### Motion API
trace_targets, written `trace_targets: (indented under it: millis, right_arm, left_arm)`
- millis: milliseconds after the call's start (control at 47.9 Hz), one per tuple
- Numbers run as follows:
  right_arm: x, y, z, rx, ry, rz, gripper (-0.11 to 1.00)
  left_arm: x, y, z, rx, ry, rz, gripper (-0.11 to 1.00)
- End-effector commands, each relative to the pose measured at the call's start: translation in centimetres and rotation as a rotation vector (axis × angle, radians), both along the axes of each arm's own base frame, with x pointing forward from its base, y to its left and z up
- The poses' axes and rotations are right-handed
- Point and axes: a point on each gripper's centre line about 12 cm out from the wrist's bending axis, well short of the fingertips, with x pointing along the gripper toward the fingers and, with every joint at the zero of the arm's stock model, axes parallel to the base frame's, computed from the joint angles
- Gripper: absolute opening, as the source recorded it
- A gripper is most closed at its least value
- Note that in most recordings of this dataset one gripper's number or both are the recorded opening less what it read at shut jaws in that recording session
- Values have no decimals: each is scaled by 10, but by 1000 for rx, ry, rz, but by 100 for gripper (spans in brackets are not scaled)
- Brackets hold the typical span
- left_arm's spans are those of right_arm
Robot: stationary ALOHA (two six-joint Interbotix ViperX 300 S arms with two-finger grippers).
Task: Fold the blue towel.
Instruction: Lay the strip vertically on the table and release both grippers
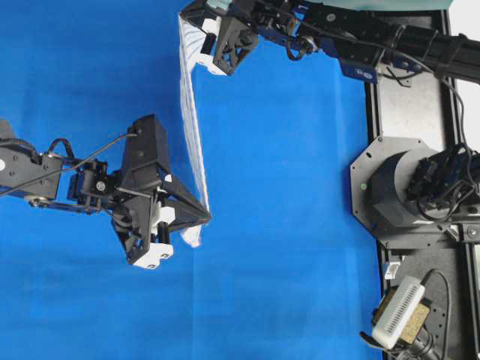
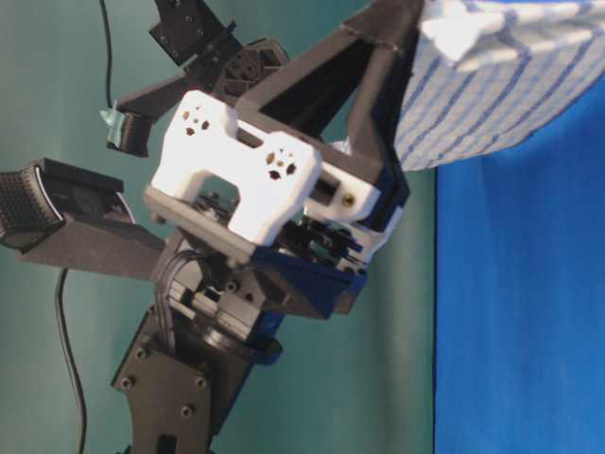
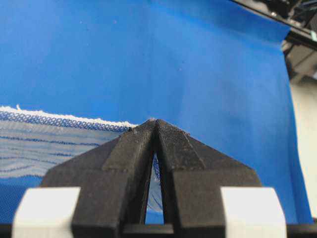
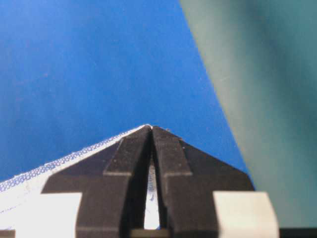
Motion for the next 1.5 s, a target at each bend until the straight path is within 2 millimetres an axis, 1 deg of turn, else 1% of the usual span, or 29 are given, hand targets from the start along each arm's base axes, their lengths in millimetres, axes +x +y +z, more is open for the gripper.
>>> trace_targets:
  millis: [0,125,293,543,669,878,1045,1296,1338,1358,1400,1442,1484]
  right_arm:
    - [6,-13,11,-23,-31,-17,13]
    - [16,-19,4,-16,-19,-17,13]
    - [32,-28,-2,-14,-17,-16,13]
    - [54,-33,-12,-11,-9,0,13]
    - [61,-35,-18,-7,-3,5,13]
    - [69,-34,-29,4,10,15,13]
    - [70,-33,-34,6,18,17,13]
    - [74,-35,-48,13,24,18,14]
    - [74,-35,-50,15,27,19,16]
    - [75,-36,-50,13,24,19,20]
    - [75,-35,-50,12,24,20,28]
    - [75,-35,-50,10,21,22,41]
    - [75,-35,-49,9,18,22,52]
  left_arm:
    - [-2,-6,16,-12,-48,-10,1]
    - [-11,-5,12,-20,-42,-6,1]
    - [-29,-6,4,-71,-46,12,1]
    - [-61,0,-12,-139,-6,46,1]
    - [-71,1,-20,-149,21,55,1]
    - [-76,3,-32,-148,58,61,1]
    - [-77,9,-39,-149,80,80,1]
    - [-82,19,-52,-169,156,126,2]
    - [-82,20,-53,-170,163,131,2]
    - [-82,21,-53,-168,166,131,2]
    - [-83,21,-54,-169,172,132,2]
    - [-82,21,-53,-173,172,136,5]
    - [-83,21,-54,-181,175,141,13]
